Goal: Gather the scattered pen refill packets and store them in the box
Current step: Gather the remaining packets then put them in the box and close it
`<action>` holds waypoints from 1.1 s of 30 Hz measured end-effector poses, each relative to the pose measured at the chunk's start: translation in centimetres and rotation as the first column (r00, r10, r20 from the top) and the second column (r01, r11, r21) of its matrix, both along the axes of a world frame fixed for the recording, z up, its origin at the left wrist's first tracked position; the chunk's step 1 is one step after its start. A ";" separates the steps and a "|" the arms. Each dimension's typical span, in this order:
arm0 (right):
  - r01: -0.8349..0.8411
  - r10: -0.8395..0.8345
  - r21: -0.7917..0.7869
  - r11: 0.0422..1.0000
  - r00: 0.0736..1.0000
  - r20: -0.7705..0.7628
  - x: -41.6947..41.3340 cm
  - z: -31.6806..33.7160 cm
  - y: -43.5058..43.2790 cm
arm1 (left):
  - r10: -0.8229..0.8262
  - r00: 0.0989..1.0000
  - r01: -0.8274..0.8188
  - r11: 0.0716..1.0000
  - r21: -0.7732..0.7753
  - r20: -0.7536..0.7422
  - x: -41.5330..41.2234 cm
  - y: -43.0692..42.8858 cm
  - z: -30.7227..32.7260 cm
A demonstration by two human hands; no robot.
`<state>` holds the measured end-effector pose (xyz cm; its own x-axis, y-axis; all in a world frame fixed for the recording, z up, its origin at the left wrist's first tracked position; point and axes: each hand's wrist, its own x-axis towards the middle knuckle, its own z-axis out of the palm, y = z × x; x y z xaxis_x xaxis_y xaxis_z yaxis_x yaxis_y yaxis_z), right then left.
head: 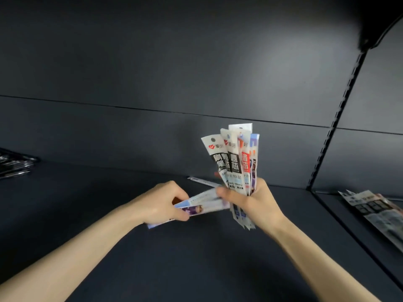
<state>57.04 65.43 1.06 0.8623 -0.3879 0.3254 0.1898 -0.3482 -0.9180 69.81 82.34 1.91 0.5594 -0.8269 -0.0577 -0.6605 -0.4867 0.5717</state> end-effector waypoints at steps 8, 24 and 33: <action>-0.083 0.039 -0.147 0.986 0.959 -0.282 -0.4 1.0 -1.0 | -0.060 0.997 0.046 0.963 -0.265 -0.047 1.1 -0.8 4.2; 0.068 -0.032 0.284 0.957 0.991 -0.127 1.6 -0.5 -2.9 | -0.189 0.949 0.039 0.865 -0.500 -0.252 4.5 -7.5 -0.2; 0.168 -0.132 0.221 0.961 0.976 -0.171 1.7 -1.2 -4.3 | -0.158 0.930 0.178 0.983 -0.033 0.331 7.3 -7.9 -4.1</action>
<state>58.74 61.16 -0.11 0.8207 -0.5657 0.0797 0.0030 -0.1351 -0.9908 77.14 74.48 -2.20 0.3916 -0.9065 0.1576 -0.8844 -0.3235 0.3364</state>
